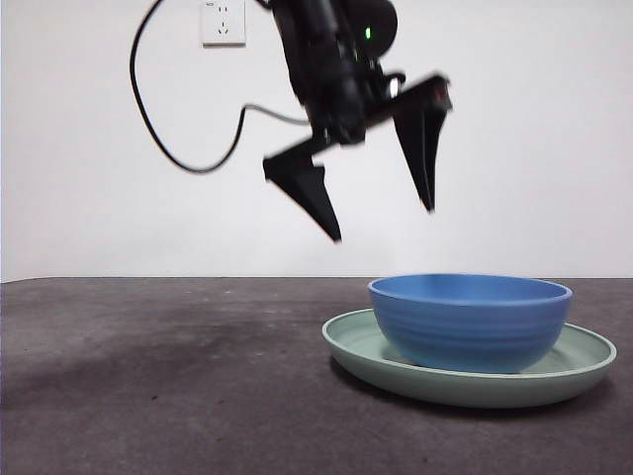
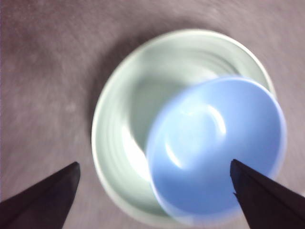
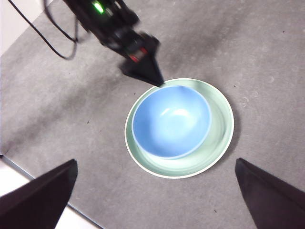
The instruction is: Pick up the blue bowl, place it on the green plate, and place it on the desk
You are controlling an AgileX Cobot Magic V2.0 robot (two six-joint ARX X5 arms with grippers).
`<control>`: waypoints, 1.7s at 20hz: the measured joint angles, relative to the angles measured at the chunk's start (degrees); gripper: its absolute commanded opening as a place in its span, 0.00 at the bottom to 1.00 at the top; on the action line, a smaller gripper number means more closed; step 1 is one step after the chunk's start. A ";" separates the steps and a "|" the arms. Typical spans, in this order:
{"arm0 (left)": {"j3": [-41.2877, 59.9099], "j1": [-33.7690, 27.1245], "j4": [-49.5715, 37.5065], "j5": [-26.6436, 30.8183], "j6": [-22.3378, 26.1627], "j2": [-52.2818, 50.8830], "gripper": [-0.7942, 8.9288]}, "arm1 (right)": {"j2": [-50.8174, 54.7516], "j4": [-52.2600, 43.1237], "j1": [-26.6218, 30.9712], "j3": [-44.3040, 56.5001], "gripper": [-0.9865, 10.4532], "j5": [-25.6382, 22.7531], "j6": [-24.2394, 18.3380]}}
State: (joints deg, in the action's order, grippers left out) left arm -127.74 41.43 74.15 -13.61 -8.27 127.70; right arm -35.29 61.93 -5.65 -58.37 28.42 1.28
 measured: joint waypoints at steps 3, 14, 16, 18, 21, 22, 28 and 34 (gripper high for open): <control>-4.20 -0.02 6.32 0.00 1.92 -0.52 0.61 | 0.00 0.00 0.00 0.00 0.64 -0.87 0.00; 2.73 -0.07 7.19 5.51 5.03 -25.99 0.60 | 0.00 0.00 0.00 0.00 0.64 -4.87 0.00; 7.48 -0.35 7.19 5.99 5.42 -32.09 0.60 | 0.00 0.02 0.00 0.00 0.64 -6.47 0.13; 12.24 -0.77 7.19 6.05 5.84 -38.01 0.60 | 0.00 0.20 0.02 0.00 0.64 -7.52 0.68; 22.05 -0.87 6.80 6.08 6.32 -49.46 0.60 | 0.00 1.18 0.00 0.00 0.64 -7.58 1.09; 26.43 -0.87 6.08 6.08 6.32 -53.77 0.60 | 0.00 1.49 0.00 0.00 0.64 -7.56 1.11; 52.09 -0.87 -5.22 6.08 6.34 -77.83 0.60 | 0.00 2.16 0.00 0.00 0.64 -7.52 1.38; 69.51 -0.87 -13.09 6.08 6.05 -96.10 0.60 | 0.00 3.63 0.00 0.00 0.64 -7.45 2.45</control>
State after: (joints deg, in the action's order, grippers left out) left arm -58.24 40.56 61.06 -7.53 -2.22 31.59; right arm -35.29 65.56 -5.65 -58.37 20.97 3.73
